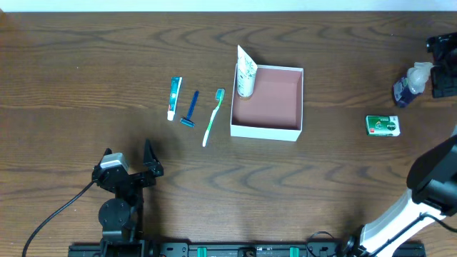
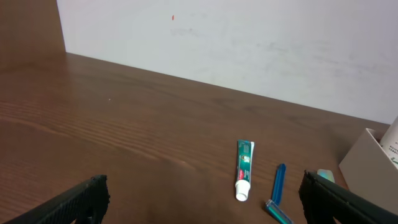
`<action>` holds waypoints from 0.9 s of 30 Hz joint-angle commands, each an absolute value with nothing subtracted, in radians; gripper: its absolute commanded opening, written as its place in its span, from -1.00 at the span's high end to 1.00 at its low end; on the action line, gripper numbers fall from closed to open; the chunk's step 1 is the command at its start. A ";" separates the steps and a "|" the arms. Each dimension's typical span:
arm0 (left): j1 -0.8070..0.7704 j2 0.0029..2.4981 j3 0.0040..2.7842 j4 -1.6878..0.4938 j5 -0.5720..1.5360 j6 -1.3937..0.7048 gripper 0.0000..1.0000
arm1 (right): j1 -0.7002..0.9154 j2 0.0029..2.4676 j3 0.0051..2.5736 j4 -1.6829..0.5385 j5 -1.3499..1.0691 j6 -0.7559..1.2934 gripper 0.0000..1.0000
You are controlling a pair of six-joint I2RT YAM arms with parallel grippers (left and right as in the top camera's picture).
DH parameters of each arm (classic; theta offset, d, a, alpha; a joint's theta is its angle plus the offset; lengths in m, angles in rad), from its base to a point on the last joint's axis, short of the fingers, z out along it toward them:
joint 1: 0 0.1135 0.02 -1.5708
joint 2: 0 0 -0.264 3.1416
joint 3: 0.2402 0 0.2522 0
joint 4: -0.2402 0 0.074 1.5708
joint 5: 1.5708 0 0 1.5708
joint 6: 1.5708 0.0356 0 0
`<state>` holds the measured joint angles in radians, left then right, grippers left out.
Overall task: Pack container
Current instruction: 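Grasp the clear pump soap bottle with the right gripper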
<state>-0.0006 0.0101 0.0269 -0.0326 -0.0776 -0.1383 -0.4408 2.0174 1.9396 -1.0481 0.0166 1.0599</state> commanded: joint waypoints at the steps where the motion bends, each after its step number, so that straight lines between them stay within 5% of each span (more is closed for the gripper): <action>1: 0.004 0.004 0.004 -0.067 -0.086 -0.144 -0.96 | -0.439 2.039 1.934 -1.036 0.029 1.042 -0.99; 9: 0.004 0.004 0.004 -0.067 -0.086 -0.144 -0.96 | -0.439 2.067 1.934 -1.023 0.030 1.044 -0.97; 27: 0.004 0.004 0.004 -0.067 -0.086 -0.144 -0.96 | -0.446 2.102 1.934 -1.035 0.041 1.069 -0.40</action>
<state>-0.0006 0.0101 0.0269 -0.0326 -0.0776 -0.1383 -0.4412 2.0773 1.9388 -1.0309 0.0189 1.0645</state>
